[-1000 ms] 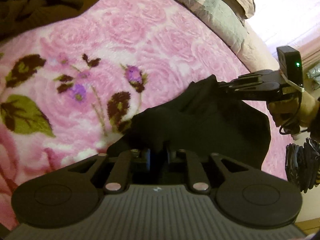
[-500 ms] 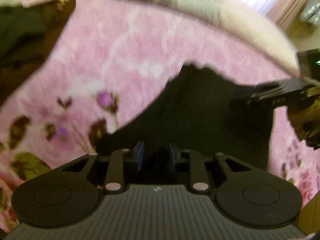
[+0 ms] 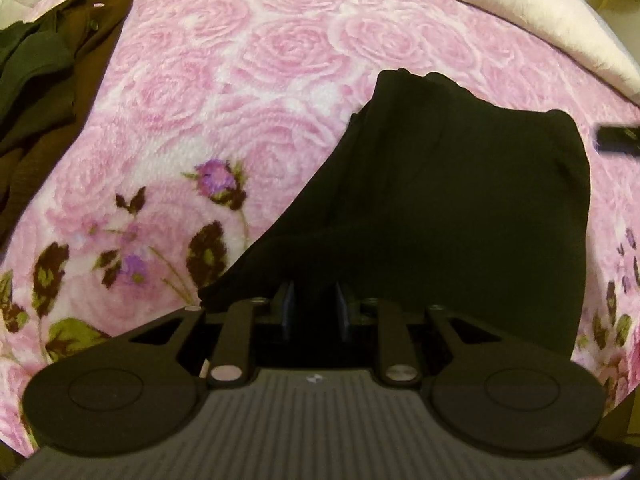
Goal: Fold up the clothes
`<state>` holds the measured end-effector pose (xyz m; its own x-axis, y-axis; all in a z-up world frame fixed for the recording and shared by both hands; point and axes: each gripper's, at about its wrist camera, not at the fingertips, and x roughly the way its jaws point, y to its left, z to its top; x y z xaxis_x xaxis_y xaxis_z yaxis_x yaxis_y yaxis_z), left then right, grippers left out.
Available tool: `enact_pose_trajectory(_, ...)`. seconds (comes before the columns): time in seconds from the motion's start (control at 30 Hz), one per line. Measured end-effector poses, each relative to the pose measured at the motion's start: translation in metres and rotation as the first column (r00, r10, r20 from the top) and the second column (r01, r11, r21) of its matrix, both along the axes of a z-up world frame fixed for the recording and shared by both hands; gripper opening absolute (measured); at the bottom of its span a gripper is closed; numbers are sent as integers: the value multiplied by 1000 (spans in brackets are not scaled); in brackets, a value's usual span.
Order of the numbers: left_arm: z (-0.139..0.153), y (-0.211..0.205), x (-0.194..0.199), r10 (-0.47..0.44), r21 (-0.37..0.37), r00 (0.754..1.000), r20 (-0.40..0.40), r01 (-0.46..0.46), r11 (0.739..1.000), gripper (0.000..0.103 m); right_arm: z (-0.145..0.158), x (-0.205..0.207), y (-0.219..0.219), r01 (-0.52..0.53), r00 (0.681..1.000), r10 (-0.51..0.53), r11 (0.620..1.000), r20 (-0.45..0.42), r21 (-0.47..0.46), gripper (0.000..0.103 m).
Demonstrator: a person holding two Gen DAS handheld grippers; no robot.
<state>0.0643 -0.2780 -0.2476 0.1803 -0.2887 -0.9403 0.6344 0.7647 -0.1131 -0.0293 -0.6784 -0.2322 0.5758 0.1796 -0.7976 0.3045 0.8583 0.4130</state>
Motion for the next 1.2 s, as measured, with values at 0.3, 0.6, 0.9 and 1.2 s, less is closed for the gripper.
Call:
enact_pose_trajectory(0.3,3,0,-5,-6,7,1000,21,6,1000,20,-40,-31,25,78,989,-59,988,-133,136,95)
enact_pose_trajectory(0.6,13,12,-14,49,-25,998,41,-48,999,27,-51,-22,8,132,987,-116,980,-112,147,95)
enact_pose_trajectory(0.9,16,76,-23,431,-211,887,-167,-459,863,66,-59,-17,-7,166,986,-157,967,-62,192,95)
enact_pose_trajectory(1.2,-48,95,-9,515,-252,756,-404,-633,732,71,-79,-15,-13,235,971,-236,932,-30,277,95)
